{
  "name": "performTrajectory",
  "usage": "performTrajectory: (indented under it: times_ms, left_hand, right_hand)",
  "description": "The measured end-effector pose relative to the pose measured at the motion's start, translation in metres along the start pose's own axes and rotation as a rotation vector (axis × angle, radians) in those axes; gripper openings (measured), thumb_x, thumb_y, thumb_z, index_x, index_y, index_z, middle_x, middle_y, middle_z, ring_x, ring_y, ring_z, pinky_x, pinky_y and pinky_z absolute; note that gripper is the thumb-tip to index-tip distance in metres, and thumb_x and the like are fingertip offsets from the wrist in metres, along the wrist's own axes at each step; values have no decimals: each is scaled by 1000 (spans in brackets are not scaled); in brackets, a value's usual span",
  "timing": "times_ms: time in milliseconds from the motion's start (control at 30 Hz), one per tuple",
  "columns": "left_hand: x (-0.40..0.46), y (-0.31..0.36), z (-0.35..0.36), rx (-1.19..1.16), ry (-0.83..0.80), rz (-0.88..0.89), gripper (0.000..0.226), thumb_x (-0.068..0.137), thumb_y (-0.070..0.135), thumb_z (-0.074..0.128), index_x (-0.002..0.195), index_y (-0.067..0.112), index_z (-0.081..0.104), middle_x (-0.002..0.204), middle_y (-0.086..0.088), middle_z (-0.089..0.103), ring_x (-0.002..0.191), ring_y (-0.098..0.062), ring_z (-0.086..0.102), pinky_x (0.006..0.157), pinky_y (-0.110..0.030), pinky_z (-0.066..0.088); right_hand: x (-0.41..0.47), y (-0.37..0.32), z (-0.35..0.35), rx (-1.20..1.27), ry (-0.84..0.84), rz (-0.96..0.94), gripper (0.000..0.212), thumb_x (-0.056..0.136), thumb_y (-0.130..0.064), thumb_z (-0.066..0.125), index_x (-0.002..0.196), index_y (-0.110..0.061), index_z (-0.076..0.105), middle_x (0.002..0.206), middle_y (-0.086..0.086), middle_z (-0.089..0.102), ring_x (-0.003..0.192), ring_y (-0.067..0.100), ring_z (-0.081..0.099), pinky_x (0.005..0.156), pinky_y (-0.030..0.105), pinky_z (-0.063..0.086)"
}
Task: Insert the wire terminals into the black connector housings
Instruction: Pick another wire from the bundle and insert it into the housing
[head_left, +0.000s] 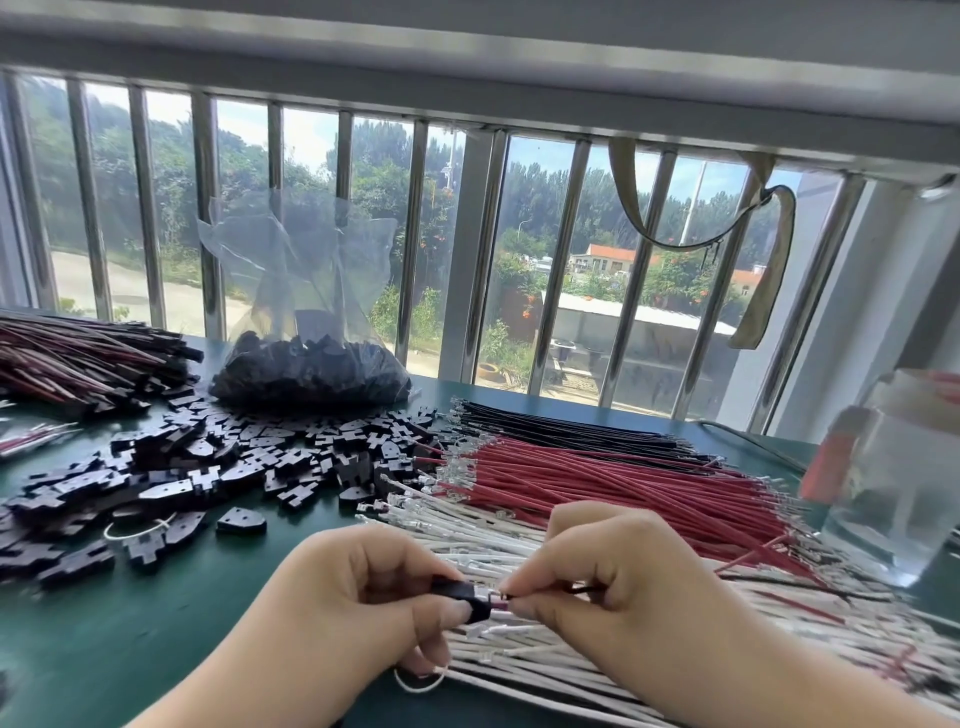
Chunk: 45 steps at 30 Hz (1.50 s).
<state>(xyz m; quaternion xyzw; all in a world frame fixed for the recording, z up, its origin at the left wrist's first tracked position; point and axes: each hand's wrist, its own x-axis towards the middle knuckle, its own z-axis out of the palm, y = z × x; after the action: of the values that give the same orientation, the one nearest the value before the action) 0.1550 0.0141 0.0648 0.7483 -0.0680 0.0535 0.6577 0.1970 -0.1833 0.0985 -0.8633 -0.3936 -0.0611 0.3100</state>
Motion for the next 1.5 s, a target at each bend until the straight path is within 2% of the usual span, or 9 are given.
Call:
performTrajectory:
  times_ms: [233,433,567,733,900,1033,1200,1333,1500]
  left_hand:
    - [0,2,1,-70,13,0,27,44,14,78,71,13,76,55,-19,67,49,-24,65,54,-35,59]
    - [0,-1,3,2,-38,0,20,56,5,81,72,16,76,57,-18,68,52,-23,67,53,-28,56]
    - [-2,0,3,-63,-51,-5,27,45,14,80,71,10,76,58,-21,68,51,-24,67,51,-26,55]
    - [1,1,3,-23,-35,26,24,48,18,77,71,14,75,56,-19,68,50,-21,66,50,-23,54]
    - [6,-7,0,-9,-14,3,26,47,26,79,71,17,74,55,-17,67,49,-23,65,49,-25,54]
    - [8,-12,-4,-17,-29,-19,28,50,29,83,72,16,74,57,-19,68,51,-27,65,53,-32,57]
    - [7,-12,-4,-9,-41,-20,23,58,25,86,73,15,73,58,-18,68,52,-28,65,57,-35,58]
    - [5,-10,-3,-21,-60,-23,21,55,23,83,72,14,73,57,-17,67,52,-26,66,53,-30,56]
    - [3,-9,0,-82,-20,-37,20,49,20,78,67,13,74,56,-13,66,52,-23,65,63,-41,61]
  right_hand:
    - [0,0,-5,-44,-24,-9,20,78,-20,74,86,-38,72,79,-26,59,78,-5,57,62,3,40]
    - [-2,-2,4,-13,-31,-32,15,78,-19,74,85,-32,71,82,-15,60,78,2,58,64,8,42]
    - [-3,-4,0,46,-38,-54,16,77,-18,75,86,-32,74,79,-9,59,73,5,56,61,9,39]
    - [3,0,-5,109,-146,81,29,82,-19,70,96,-44,70,91,-24,63,85,-6,58,71,8,44]
    - [2,14,-7,-46,-54,127,11,80,-38,69,85,-47,69,83,-34,63,82,-8,59,71,12,47]
    - [1,17,-2,42,-118,92,7,79,-46,66,85,-46,70,86,-26,63,83,-4,58,76,10,44]
    - [2,20,2,150,-38,114,5,74,-40,72,78,-43,74,84,-18,64,80,0,61,78,13,46]
    - [-1,16,10,78,45,49,10,77,-31,74,81,-40,72,81,-14,59,79,3,56,70,10,40]
    - [-3,14,16,8,90,-1,17,79,-34,72,91,-44,65,86,-15,57,84,5,52,71,8,32]
